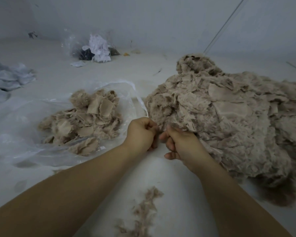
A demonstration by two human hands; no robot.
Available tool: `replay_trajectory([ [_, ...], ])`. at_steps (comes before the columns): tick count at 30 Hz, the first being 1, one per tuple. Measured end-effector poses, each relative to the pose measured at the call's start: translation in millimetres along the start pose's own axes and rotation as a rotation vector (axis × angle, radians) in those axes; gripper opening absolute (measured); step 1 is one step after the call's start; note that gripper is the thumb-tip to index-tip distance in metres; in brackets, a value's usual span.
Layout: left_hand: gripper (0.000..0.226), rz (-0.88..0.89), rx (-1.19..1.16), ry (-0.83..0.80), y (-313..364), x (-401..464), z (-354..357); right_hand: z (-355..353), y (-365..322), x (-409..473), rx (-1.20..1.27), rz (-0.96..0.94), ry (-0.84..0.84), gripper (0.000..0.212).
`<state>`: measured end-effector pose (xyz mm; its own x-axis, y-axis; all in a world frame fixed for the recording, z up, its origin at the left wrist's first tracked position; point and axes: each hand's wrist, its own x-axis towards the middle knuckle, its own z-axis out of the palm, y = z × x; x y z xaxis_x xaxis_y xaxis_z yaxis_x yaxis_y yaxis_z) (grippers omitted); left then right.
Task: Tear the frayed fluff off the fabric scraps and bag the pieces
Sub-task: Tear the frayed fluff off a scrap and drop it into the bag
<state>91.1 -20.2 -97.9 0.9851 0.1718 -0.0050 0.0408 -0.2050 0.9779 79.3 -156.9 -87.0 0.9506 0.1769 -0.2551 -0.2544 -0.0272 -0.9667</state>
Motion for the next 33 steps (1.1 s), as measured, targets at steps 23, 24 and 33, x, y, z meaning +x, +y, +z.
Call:
replay_trajectory([
  [23, 0.024, 0.105, 0.105, 0.197, -1.4, -13.1, -11.6, -0.4, 5.4, 3.5, 0.024, -0.024, 0.006, 0.040],
  [24, 0.031, 0.153, 0.132, 0.250, -2.9, -10.0, -10.1, -0.3, 5.3, 3.3, 0.027, -0.028, 0.003, 0.040],
  [33, 0.020, 0.140, 0.563, 0.102, -6.6, -4.6, -8.7, -0.4, 6.9, 3.4, 0.027, -0.070, -0.035, 0.031],
])
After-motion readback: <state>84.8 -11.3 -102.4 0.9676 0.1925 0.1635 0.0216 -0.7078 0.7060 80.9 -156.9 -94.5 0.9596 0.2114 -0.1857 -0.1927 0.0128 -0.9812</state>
